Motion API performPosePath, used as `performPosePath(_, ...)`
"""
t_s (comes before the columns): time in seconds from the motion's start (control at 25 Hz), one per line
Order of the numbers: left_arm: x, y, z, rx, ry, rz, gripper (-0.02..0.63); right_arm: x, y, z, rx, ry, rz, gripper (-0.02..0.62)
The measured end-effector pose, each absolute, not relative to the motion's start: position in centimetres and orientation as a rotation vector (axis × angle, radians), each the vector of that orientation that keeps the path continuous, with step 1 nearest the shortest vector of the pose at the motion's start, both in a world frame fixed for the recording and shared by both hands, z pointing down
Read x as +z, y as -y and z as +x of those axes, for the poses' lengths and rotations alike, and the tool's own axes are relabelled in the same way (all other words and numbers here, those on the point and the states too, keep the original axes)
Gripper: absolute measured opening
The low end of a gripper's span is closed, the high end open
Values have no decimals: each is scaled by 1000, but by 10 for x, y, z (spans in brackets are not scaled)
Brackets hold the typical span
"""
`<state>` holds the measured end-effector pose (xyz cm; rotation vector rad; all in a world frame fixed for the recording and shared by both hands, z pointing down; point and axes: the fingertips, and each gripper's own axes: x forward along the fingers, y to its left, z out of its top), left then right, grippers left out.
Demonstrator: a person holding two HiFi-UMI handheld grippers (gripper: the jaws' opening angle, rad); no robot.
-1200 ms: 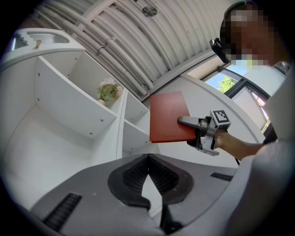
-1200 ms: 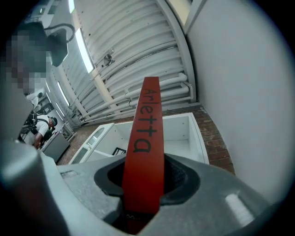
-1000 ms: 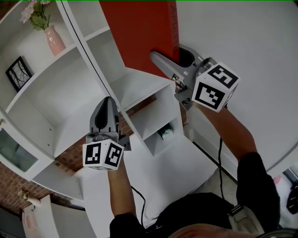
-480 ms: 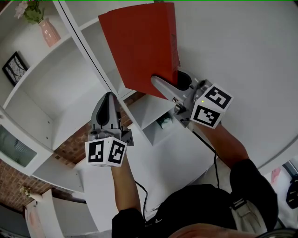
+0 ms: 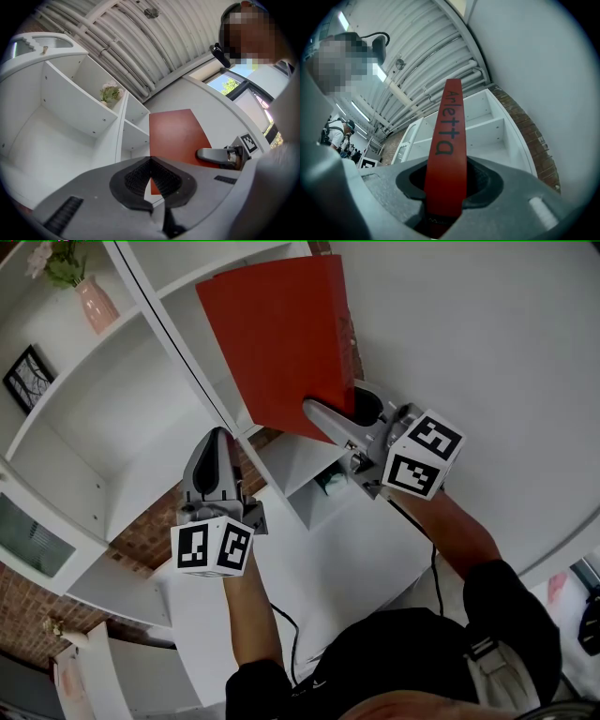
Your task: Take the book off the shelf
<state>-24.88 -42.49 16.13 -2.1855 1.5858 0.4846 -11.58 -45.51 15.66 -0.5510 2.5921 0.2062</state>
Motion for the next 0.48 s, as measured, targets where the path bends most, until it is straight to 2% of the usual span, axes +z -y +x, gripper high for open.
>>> performPosePath(0.48, 156, 423, -242, 484, -1556, -2194, -2, 152, 449, -109, 213, -2598, -565, 155)
